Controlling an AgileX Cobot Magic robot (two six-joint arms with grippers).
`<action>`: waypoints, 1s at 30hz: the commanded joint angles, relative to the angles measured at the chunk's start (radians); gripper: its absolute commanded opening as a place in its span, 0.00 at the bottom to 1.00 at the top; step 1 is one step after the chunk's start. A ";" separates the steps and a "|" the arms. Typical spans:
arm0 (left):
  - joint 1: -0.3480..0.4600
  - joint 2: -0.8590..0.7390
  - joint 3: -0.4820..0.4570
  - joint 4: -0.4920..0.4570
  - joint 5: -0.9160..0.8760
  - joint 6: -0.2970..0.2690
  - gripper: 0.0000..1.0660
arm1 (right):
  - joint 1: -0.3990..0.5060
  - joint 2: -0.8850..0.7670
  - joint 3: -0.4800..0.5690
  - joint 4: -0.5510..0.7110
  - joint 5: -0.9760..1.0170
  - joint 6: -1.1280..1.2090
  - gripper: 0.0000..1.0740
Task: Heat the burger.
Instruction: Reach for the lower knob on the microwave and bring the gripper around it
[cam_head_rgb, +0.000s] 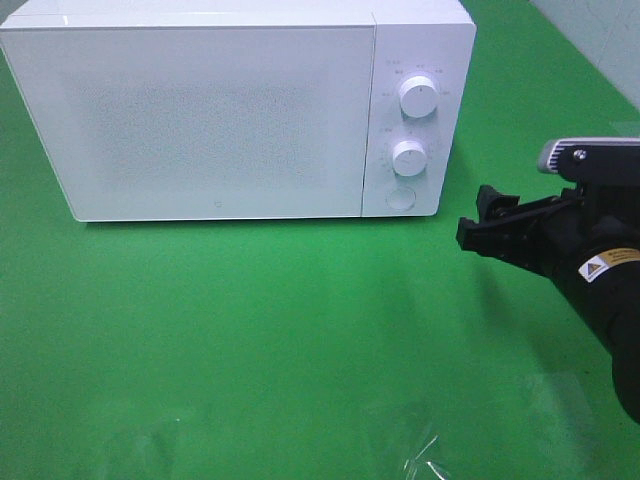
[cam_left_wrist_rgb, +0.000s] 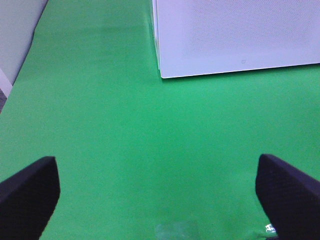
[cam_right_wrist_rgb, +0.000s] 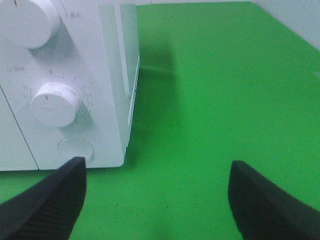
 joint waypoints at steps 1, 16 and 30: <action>0.003 -0.026 0.005 0.002 -0.013 0.002 0.94 | 0.086 0.040 -0.032 0.137 -0.192 -0.015 0.69; 0.003 -0.026 0.005 0.002 -0.013 0.002 0.94 | 0.161 0.083 -0.221 0.186 -0.158 -0.260 0.69; 0.003 -0.020 0.005 0.002 -0.013 0.002 0.94 | 0.158 0.180 -0.349 0.212 -0.136 -0.306 0.69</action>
